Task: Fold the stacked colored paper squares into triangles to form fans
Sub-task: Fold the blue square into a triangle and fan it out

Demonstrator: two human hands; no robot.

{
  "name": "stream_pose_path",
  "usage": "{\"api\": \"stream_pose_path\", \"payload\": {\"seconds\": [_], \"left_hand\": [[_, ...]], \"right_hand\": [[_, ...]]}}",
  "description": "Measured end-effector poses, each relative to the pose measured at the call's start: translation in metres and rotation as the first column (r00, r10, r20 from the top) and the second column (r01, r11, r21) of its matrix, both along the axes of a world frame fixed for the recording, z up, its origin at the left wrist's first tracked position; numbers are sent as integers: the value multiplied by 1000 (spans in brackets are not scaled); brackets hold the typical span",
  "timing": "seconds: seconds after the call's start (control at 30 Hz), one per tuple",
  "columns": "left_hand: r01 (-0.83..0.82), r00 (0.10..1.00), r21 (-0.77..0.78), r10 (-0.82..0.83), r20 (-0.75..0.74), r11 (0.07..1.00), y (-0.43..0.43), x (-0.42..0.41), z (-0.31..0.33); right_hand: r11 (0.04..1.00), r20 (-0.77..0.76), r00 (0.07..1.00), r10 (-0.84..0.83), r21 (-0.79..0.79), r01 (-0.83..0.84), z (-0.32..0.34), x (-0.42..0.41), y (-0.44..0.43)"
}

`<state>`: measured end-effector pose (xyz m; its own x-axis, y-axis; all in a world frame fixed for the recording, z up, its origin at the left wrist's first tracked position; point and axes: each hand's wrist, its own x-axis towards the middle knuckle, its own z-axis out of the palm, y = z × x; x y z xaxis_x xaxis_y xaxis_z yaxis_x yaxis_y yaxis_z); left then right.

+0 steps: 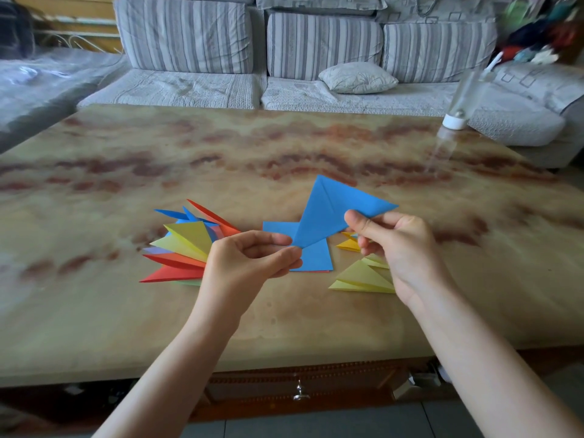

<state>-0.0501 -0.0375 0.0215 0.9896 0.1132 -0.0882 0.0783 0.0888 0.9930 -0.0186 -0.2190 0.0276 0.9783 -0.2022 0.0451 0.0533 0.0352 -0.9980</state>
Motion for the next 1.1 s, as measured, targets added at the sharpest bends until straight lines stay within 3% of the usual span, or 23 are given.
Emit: {"api": "stream_pose_path", "payload": {"seconds": [0.13,0.33,0.63,0.9,1.1], "left_hand": [[-32,999,-5,32,5,999,11,2,-2],[-23,992,1,23,126,1000,6,1,-3],[138,985,59,-143,98,989,-6,-1,0],[67,979,22,-70,191,998,-10,-4,-1],[85,983,-38,-77,165,996,-10,-4,0]], "right_hand": [[997,33,998,-60,41,59,7,5,-19],[997,-24,997,76,-19,-76,1,0,-8],[958,-14,968,249,-146,-248,-8,-14,23],[972,7,972,234,30,-234,-5,-17,24],[930,16,960,280,244,-275,-5,-15,28]]}}
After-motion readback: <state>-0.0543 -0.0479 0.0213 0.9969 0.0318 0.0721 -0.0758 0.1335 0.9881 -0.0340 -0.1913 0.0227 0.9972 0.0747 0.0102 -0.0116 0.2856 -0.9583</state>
